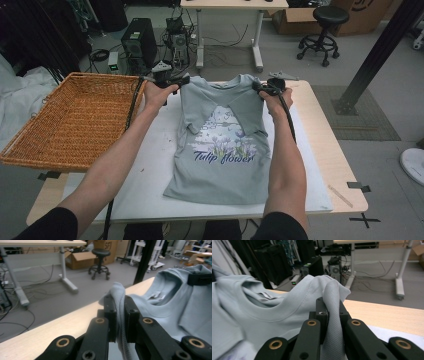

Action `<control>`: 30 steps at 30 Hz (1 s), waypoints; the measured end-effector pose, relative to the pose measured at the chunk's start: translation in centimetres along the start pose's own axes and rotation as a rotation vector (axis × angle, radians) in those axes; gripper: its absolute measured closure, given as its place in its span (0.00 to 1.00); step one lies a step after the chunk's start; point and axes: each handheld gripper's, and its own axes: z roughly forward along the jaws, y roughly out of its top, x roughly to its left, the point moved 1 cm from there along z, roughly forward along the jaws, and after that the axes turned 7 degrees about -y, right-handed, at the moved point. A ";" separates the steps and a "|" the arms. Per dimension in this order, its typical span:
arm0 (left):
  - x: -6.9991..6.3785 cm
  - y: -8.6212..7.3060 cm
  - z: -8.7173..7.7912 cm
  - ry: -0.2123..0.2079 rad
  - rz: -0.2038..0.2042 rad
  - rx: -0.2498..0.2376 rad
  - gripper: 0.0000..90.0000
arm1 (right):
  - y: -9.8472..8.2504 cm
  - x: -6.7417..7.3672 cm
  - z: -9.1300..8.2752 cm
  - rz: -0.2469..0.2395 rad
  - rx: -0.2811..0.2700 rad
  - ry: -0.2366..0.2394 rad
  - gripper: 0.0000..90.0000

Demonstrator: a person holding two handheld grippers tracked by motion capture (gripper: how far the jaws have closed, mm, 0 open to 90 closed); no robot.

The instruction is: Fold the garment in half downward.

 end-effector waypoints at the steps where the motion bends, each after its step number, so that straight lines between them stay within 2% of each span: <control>1: -0.6 0.0 -0.3 -0.011 -0.005 -0.001 0.93 | -0.1 0.1 -0.4 -0.002 0.002 0.005 0.95; 4: -2.0 0.0 -1.1 -0.026 0.008 0.007 0.93 | -0.4 0.6 -1.9 -0.010 0.004 0.017 0.95; 8: -4.1 -0.4 -2.5 -0.052 0.016 0.011 0.93 | -1.0 1.3 -4.1 -0.037 0.036 0.018 0.95; 14: -7.6 -1.5 -5.3 -0.088 0.044 0.030 0.92 | -1.9 2.8 -7.7 -0.070 0.043 0.041 0.95; 17: -9.4 -2.7 -6.6 -0.105 0.053 0.047 0.92 | -3.2 3.6 -9.7 -0.097 0.060 0.051 0.95; 20: -11.3 -4.2 -7.6 -0.114 0.086 0.074 0.91 | -4.9 4.1 -11.6 -0.081 0.060 0.068 0.95; 23: -12.4 -5.5 -8.2 -0.133 0.088 0.086 0.91 | -6.6 4.5 -13.4 -0.094 0.077 0.070 0.95; 25: -13.2 -6.2 -8.7 -0.141 0.078 0.076 0.91 | -7.6 4.9 -14.6 -0.086 0.078 0.080 0.95; 30: -14.9 -7.6 -9.9 -0.159 0.077 0.065 0.91 | -9.2 5.9 -16.9 -0.094 0.075 0.105 0.94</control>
